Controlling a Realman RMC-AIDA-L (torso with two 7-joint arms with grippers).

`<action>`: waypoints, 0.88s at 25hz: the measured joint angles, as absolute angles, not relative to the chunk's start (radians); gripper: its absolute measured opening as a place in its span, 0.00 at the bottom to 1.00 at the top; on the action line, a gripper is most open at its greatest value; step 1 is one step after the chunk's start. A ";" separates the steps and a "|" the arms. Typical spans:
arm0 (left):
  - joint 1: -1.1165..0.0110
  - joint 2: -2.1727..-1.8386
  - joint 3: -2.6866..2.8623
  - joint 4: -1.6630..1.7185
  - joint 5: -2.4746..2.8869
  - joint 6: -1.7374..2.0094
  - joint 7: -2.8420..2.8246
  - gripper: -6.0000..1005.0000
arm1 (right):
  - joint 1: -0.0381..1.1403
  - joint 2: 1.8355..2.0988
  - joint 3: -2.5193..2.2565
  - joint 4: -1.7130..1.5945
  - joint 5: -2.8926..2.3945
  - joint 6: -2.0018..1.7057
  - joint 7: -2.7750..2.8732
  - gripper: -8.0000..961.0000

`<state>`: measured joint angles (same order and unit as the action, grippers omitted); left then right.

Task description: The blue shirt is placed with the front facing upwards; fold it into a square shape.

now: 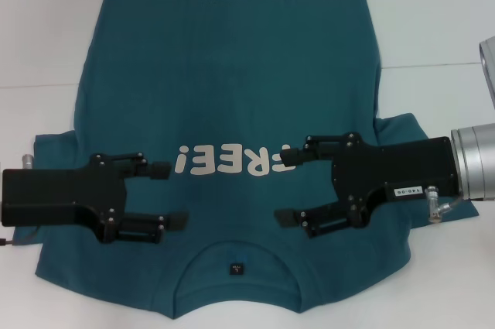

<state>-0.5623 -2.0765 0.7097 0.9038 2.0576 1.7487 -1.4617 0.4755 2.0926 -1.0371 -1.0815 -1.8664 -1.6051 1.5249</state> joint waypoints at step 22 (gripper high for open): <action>-0.549 -2.087 0.610 0.897 2.047 1.703 -1.452 0.86 | 0.475 2.085 -0.992 -1.078 -1.871 -1.504 1.596 0.95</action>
<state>-0.5492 -2.0870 0.6104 0.8970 2.0474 1.7026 -1.4525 0.4751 2.0850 -0.9925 -1.0781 -1.8713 -1.5042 1.5964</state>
